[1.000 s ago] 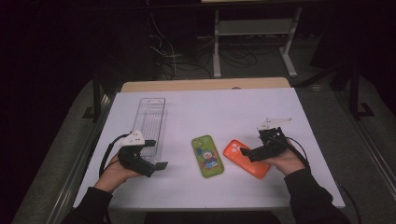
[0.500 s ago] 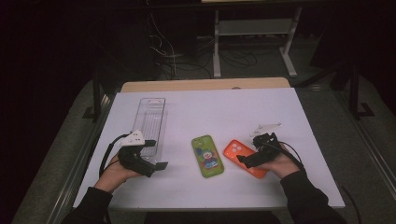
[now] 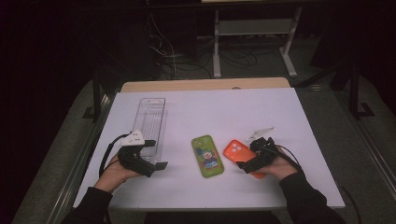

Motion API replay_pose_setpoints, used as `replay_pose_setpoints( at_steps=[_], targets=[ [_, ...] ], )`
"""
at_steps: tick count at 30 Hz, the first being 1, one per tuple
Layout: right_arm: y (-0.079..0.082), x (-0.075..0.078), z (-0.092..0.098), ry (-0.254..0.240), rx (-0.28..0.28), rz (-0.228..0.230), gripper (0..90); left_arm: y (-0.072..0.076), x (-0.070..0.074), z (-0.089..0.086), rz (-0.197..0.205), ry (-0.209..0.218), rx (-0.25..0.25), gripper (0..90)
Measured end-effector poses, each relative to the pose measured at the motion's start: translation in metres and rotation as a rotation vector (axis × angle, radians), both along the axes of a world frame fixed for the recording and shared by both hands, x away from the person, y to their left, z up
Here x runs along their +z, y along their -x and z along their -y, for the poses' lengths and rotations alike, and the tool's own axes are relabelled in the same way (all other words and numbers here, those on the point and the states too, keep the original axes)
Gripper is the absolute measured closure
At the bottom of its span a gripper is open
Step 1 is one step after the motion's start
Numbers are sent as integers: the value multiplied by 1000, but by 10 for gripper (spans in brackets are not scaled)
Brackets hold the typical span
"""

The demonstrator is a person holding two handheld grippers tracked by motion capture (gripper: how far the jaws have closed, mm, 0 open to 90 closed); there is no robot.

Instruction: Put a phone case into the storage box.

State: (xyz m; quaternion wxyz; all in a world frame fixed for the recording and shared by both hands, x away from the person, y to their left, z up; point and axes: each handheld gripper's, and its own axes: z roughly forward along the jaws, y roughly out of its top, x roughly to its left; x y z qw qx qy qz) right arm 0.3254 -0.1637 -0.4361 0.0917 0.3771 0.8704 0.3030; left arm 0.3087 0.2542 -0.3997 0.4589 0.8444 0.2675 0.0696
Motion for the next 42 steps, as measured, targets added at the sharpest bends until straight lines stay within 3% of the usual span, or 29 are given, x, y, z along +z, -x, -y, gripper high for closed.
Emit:
replay_pose_setpoints(
  at_steps=[18,29,37,38,42],
  targets=[
    [0,-11,-5,40,36,5,80,0,-1,1,0,-2,0,0],
    [2,-10,-4,42,14,19,147,0,0,0,2,-4,0,0],
    [-3,-5,2,7,17,-8,150,-2,4,-1,1,14,4,0],
    [-4,-1,5,-18,16,-16,151,-3,5,0,-2,13,6,0],
    [-9,11,10,-32,35,-27,151,-7,9,5,-3,29,-3,0]
  ],
)
